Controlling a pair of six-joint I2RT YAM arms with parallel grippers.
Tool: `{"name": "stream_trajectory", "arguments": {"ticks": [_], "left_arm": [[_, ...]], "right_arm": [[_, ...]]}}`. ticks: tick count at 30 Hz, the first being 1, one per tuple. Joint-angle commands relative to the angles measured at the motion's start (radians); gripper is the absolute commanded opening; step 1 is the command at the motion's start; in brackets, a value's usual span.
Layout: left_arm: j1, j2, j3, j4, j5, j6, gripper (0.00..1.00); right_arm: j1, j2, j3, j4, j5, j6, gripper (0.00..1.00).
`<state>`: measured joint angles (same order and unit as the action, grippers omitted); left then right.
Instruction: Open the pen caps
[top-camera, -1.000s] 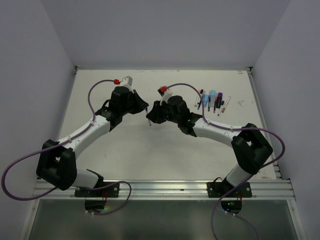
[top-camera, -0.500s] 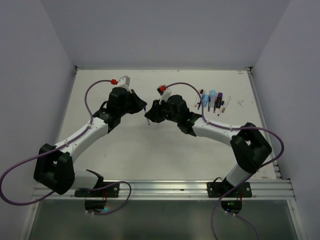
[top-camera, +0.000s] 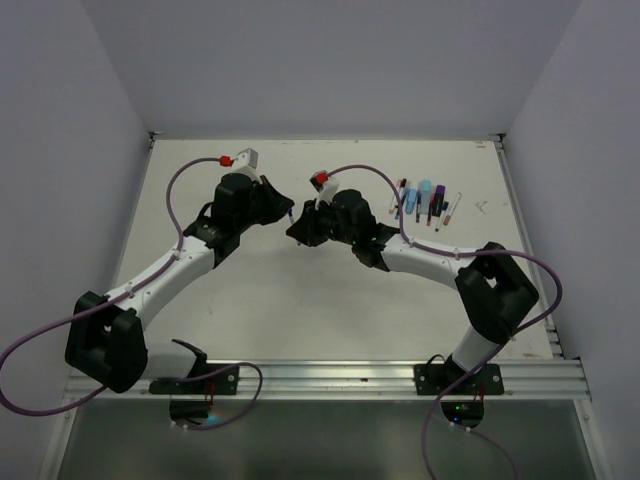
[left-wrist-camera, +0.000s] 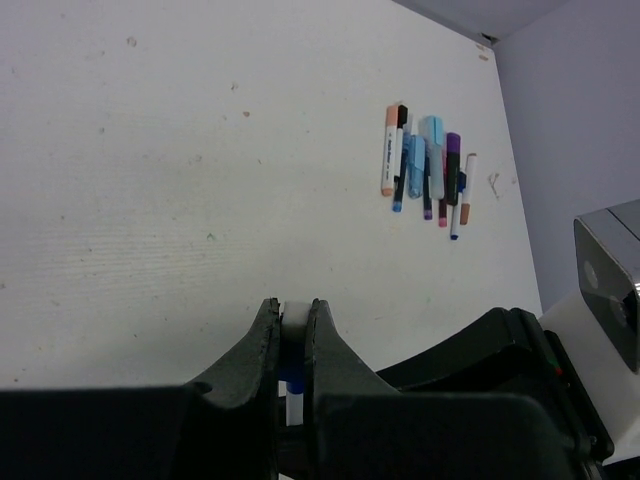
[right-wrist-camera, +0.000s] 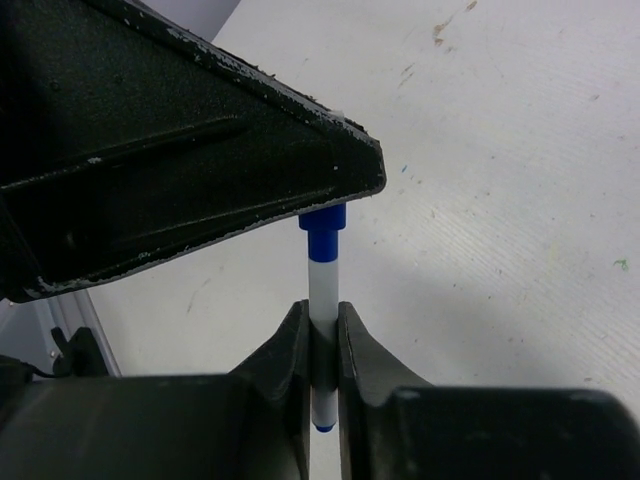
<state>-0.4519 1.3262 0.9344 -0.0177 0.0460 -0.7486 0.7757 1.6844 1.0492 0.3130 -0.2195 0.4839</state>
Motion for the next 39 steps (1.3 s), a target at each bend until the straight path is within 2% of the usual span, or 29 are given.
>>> {"name": "stream_trajectory", "arguments": {"ticks": [1, 2, 5, 9, 19, 26, 30, 39], "left_arm": [[-0.004, -0.033, -0.005, 0.042, -0.024, 0.0, 0.0], [-0.004, -0.033, -0.006, 0.042, -0.029, -0.001, 0.0], [-0.001, -0.036, 0.003, 0.056, -0.041, -0.014, 0.0], [0.012, -0.062, 0.026, 0.09, -0.127, -0.009, 0.0], [0.1, -0.171, 0.035, 0.361, -0.305, 0.006, 0.0], [0.165, -0.205, 0.052, 0.412, -0.339, -0.009, 0.0], [0.199, -0.246, 0.009, 0.435, -0.368, -0.061, 0.0], [0.205, -0.263, -0.061, 0.515, -0.428, -0.116, 0.0]], "right_arm": [[0.007, -0.011, 0.037, 0.015, -0.001, -0.025, 0.03], [0.007, -0.012, 0.034, 0.012, 0.0, -0.033, 0.0], [0.007, -0.023, 0.002, 0.003, -0.003, -0.051, 0.0], [0.008, -0.041, -0.058, -0.005, -0.009, -0.07, 0.0], [0.069, -0.091, -0.218, -0.016, 0.008, -0.137, 0.0], [0.089, -0.103, -0.29, 0.017, 0.011, -0.117, 0.0], [0.096, -0.117, -0.316, 0.032, 0.02, -0.108, 0.0], [0.128, -0.118, -0.354, 0.047, 0.028, -0.097, 0.0]]}}
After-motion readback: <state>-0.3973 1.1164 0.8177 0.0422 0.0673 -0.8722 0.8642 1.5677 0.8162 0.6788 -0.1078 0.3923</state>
